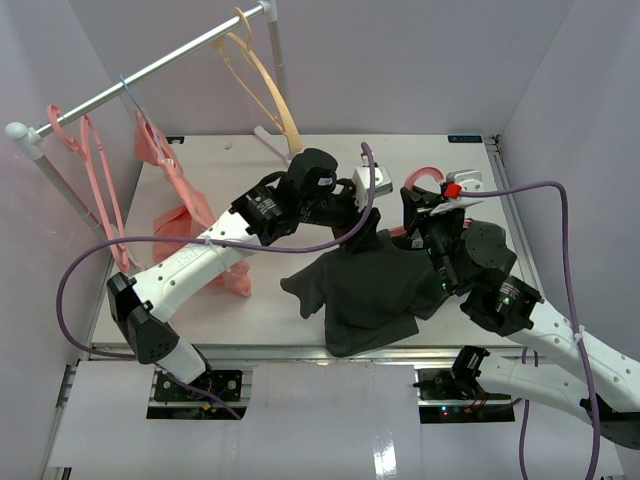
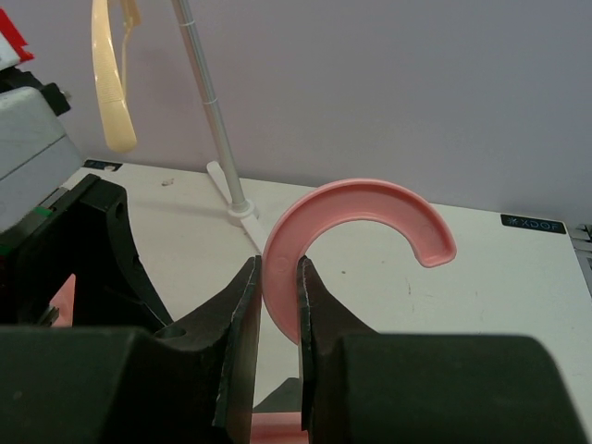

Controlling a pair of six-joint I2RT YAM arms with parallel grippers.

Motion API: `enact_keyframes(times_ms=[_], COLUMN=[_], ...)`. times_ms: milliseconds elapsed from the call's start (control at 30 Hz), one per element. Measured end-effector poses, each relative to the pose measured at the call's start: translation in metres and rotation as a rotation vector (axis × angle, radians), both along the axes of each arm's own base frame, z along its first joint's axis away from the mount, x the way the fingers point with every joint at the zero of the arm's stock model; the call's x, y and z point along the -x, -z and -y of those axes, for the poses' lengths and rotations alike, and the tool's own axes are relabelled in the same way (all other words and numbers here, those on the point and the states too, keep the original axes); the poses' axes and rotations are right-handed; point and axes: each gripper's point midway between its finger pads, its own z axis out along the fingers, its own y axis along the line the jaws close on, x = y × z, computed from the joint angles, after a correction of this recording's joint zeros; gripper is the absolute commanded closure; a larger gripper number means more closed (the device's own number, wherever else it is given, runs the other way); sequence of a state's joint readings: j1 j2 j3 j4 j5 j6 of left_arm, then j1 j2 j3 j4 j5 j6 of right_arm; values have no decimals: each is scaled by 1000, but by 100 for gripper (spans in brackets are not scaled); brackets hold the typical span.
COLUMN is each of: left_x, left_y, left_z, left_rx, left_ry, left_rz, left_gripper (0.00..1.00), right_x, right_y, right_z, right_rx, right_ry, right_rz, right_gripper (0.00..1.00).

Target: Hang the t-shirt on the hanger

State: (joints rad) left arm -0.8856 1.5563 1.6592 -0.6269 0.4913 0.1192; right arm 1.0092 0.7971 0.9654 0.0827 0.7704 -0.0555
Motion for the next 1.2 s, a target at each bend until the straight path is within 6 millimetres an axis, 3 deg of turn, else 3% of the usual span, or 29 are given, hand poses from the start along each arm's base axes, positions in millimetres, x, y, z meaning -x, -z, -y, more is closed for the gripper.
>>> enact_keyframes(times_ms=[167, 267, 500, 633, 733, 867, 1067, 1200], left_x=[-1, 3, 10, 14, 15, 15, 8, 6], left_y=[14, 23, 44, 38, 31, 28, 16, 11], left_z=[6, 6, -5, -11, -12, -9, 2, 8], left_rx=[-24, -41, -83, -71, -52, -46, -22, -11], left_ry=[7, 13, 1, -2, -3, -2, 3, 13], left_rz=[-26, -41, -63, -54, -47, -56, -49, -51], left_gripper=[44, 57, 61, 60, 45, 41, 40, 46], right_x=[-1, -2, -1, 1, 1, 1, -2, -2], right_y=[8, 9, 7, 2, -1, 0, 5, 7], right_z=[-2, -1, 12, 19, 20, 18, 9, 6], right_rx=[9, 7, 18, 4, -10, -17, -8, -4], right_ry=[0, 9, 54, 71, 71, 65, 49, 40], right_rz=[-9, -7, 7, 20, 27, 22, 11, 7], right_gripper=[92, 92, 92, 92, 92, 92, 92, 92])
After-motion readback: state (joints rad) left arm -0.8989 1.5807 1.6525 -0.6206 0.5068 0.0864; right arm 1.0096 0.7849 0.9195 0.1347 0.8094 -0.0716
